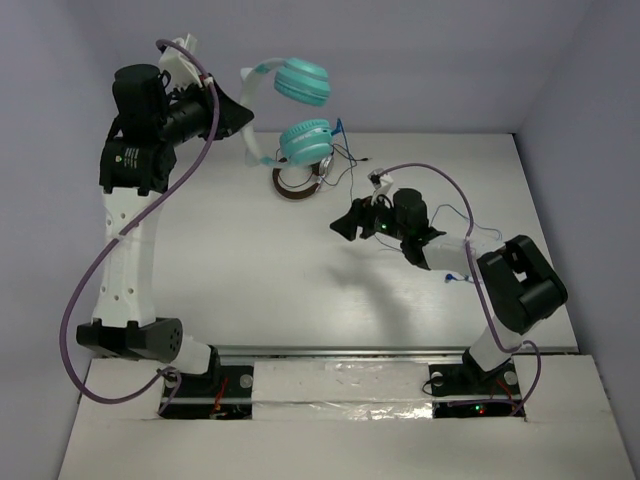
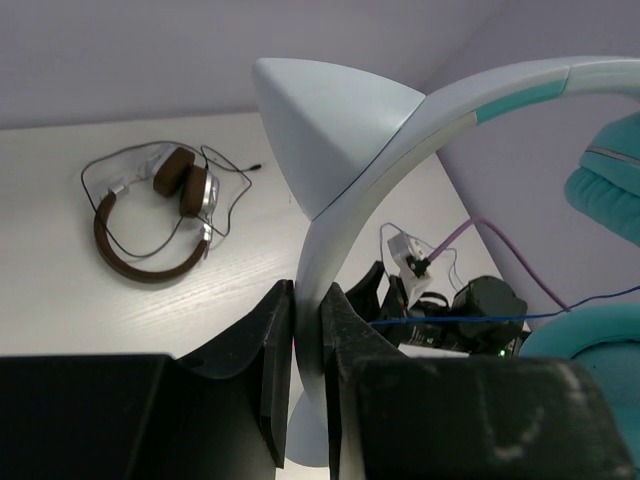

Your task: Wrap the headphones

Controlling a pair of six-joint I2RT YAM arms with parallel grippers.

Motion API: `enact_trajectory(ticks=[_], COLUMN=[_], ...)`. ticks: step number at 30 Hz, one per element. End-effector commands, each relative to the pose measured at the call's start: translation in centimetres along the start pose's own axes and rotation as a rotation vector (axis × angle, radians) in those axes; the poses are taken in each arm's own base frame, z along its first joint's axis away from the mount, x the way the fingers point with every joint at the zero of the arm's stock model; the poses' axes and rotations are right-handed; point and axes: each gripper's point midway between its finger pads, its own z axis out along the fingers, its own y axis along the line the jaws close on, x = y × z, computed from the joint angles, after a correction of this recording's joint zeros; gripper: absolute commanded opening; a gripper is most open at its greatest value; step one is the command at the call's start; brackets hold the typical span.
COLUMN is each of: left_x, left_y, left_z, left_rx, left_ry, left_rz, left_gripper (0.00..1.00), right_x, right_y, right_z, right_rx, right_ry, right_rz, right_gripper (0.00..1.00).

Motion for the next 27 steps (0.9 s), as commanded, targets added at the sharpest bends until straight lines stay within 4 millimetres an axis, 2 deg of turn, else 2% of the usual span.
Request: enact_trajectory(ticks=[1, 4, 8, 11, 14, 15, 16, 18, 19, 20, 22, 23, 24, 25, 26, 27], left_x=[-4.4, -5.3, -6.0, -5.9, -5.3, -5.4, -4.7, -4.6, -4.3, -2.9, -2.1, 0.1, 0.2, 1.1, 3.6, 3.6], left_y=[-2.5, -2.9, -2.4, -0.9, 0.1, 0.1, 0.8, 2.0, 2.6, 4.1, 5.2, 7.5, 7.8, 8.6, 10.3, 10.3], left_z=[-1.7, -1.5, -1.3, -0.9, -0.4, -0.5, 0.0, 0.1, 0.4, 1.1, 1.6, 2.4, 2.4, 2.8, 3.4, 3.4], left_rx=[0.057, 0.069, 0.068, 0.037, 0.023, 0.023, 0.009, -0.03, -0.046, -0.084, -0.106, -0.17, -0.176, -0.191, -0.225, -0.218], left_ry=[-0.123, -0.137, -0.143, -0.137, -0.131, -0.142, -0.129, -0.142, -0.141, -0.118, -0.129, -0.098, -0.123, -0.116, -0.078, -0.1], left_rz=[0.025, 0.02, 0.013, -0.003, -0.019, -0.016, -0.034, -0.04, -0.044, -0.075, -0.085, -0.122, -0.119, -0.136, -0.183, -0.187], left_gripper=[0.0, 0.0, 0.0, 0.0, 0.0, 0.0, 0.0, 0.0, 0.0, 0.0, 0.0, 0.0, 0.0, 0.0, 0.0, 0.0], right_x=[-1.3, -0.7, -0.4, -0.6, -0.1, 0.2, 0.3, 0.2, 0.1, 0.8, -0.1, 0.9, 0.7, 0.6, 1.4, 1.4], right_y=[0.8, 1.0, 0.9, 1.1, 1.4, 1.4, 1.4, 1.5, 1.6, 1.3, 1.7, 1.0, 0.3, 0.0, -0.2, -1.0], right_z=[-0.2, -0.3, -0.7, -1.2, -1.5, -1.6, -1.7, -2.0, -2.1, -2.3, -2.5, -2.9, -3.1, -3.4, -3.7, -3.9], right_rx=[-0.031, -0.046, -0.033, -0.026, -0.038, -0.04, -0.039, -0.025, -0.019, 0.004, 0.033, 0.086, 0.135, 0.166, 0.209, 0.259], right_ry=[-0.065, -0.065, -0.064, -0.075, -0.071, -0.067, -0.065, -0.061, -0.057, -0.023, -0.021, 0.03, 0.032, 0.044, 0.097, 0.1], right_rz=[-0.039, -0.018, -0.004, 0.001, 0.047, 0.058, 0.067, 0.104, 0.111, 0.131, 0.13, 0.157, 0.156, 0.153, 0.167, 0.164], right_gripper=[0.71, 0.69, 0.69, 0.64, 0.44, 0.27, 0.19, 0.06, 0.05, 0.04, 0.0, 0.0, 0.0, 0.0, 0.0, 0.0])
